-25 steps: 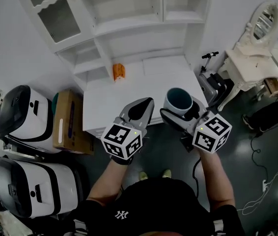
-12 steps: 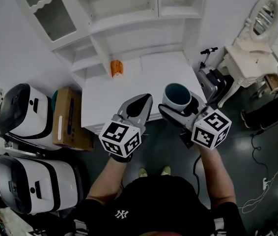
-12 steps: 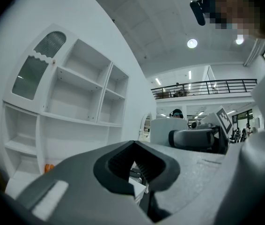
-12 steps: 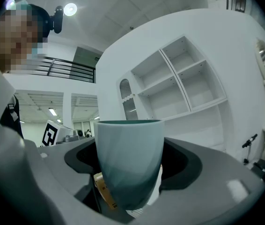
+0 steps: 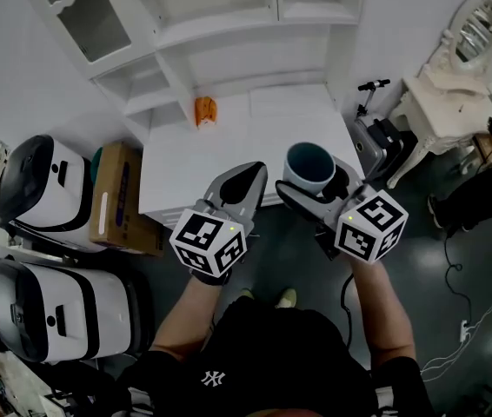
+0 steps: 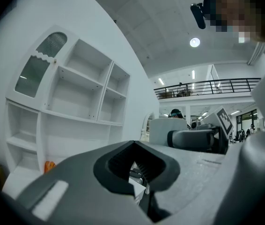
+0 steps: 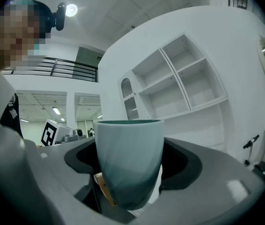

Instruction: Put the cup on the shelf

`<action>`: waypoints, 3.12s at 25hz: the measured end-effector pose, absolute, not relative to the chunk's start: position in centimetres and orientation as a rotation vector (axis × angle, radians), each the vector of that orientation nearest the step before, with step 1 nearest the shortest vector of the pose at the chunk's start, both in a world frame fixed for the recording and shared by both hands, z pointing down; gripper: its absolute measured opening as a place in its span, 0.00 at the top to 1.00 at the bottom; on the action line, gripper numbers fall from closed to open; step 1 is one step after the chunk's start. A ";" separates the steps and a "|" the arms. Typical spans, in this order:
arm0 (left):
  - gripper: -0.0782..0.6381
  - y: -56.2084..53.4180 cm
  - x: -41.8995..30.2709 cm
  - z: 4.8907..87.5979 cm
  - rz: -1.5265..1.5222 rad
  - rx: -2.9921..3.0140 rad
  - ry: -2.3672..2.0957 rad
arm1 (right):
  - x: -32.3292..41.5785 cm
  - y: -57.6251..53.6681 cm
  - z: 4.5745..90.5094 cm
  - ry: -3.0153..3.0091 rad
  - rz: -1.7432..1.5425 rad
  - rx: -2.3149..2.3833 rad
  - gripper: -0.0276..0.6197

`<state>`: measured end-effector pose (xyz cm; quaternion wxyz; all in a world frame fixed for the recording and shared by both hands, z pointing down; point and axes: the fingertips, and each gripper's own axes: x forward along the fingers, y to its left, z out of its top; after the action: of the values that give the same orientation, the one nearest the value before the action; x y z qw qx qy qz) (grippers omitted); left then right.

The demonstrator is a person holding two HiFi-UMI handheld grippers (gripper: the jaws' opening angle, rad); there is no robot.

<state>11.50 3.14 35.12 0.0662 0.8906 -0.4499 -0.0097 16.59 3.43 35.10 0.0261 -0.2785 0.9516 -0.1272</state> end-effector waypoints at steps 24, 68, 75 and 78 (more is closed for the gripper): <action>0.89 -5.7 4.6 34.6 -0.057 2.674 -1.381 | 9.6 -5.1 34.3 2.967 -0.367 -0.865 0.34; 0.89 -35.9 -7.0 30.9 -0.091 2.693 -1.394 | -4.1 -41.3 23.3 2.948 -0.182 -0.961 0.34; 0.89 -39.2 -7.4 29.7 -0.123 2.671 -1.463 | -4.8 -45.4 23.4 2.965 -0.182 -0.964 0.34; 0.89 -40.3 -7.5 29.4 -0.128 2.663 -1.486 | -5.2 -47.3 23.7 2.967 -0.184 -0.986 0.34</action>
<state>-7.53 -40.27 29.42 0.0447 0.8715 -0.4866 -0.0419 -5.24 -47.27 23.67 0.0046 -0.3147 0.9473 -0.0588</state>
